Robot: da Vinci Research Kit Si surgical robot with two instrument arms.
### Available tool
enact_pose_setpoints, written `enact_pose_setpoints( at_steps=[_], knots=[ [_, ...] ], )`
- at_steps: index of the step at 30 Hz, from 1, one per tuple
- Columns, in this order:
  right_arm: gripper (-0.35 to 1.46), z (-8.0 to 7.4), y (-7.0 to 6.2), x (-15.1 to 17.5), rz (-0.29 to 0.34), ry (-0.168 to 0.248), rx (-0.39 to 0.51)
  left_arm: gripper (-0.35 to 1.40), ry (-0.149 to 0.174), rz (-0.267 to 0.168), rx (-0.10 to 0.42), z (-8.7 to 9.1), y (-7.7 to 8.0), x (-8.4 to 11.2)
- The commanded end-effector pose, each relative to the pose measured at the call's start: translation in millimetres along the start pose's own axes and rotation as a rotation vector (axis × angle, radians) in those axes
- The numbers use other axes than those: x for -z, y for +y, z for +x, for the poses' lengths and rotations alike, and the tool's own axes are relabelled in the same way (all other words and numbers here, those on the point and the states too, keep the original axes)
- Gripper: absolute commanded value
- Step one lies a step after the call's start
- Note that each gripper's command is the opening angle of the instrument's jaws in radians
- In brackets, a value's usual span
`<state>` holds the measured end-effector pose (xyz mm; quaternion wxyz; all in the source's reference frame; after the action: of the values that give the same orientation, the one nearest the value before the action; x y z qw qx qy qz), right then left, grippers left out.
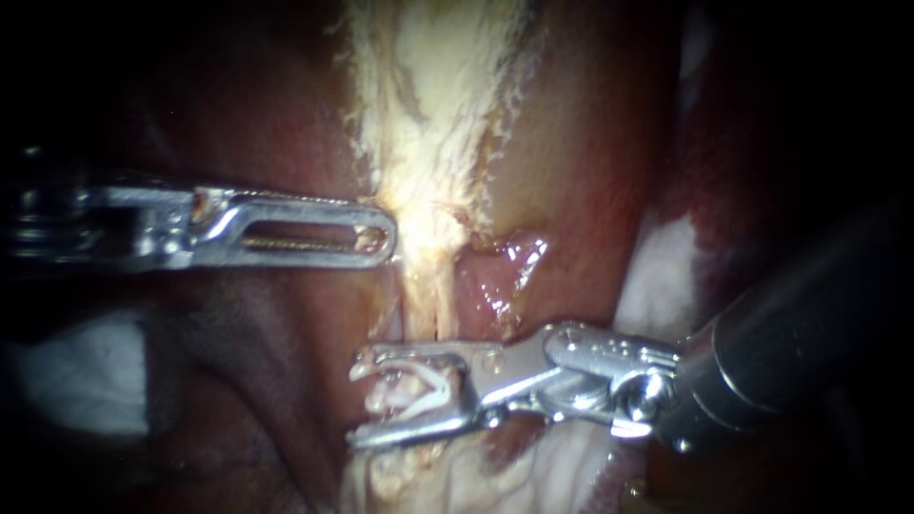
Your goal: Clipping second clip left tube
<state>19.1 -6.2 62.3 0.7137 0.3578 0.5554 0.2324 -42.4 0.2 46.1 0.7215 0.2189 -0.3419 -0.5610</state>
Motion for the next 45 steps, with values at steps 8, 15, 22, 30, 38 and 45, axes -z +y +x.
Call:
enact_pose_setpoints(
  at_steps=[8,15,22,30,38,45],
  knots=[
    [0.56,0.0,0.0,0.0,0.0,0.0,0.0,-0.35,0.001,0.0,0.0,-0.1,0.0,0.2],
    [0.57,0.0,-0.1,0.0,0.0,0.0,0.0,-0.35,0.006,0.005,-0.004,-0.5,0.1,1.4],
    [0.57,0.1,-0.2,0.0,0.001,0.0,0.0,-0.35,0.012,0.011,-0.002,-0.8,-0.1,2.7],
    [0.57,0.4,-0.4,0.3,0.003,0.0,-0.001,-0.35,0.012,0.01,-0.001,-0.7,-0.3,2.9],
    [0.56,0.5,-0.5,0.4,0.003,0.0,-0.002,-0.35,0.012,0.011,-0.001,-0.7,-0.3,2.9],
    [0.56,0.5,-0.6,0.4,0.003,0.0,-0.002,-0.35,0.012,0.011,-0.001,-0.7,-0.3,2.9]
  ],
)
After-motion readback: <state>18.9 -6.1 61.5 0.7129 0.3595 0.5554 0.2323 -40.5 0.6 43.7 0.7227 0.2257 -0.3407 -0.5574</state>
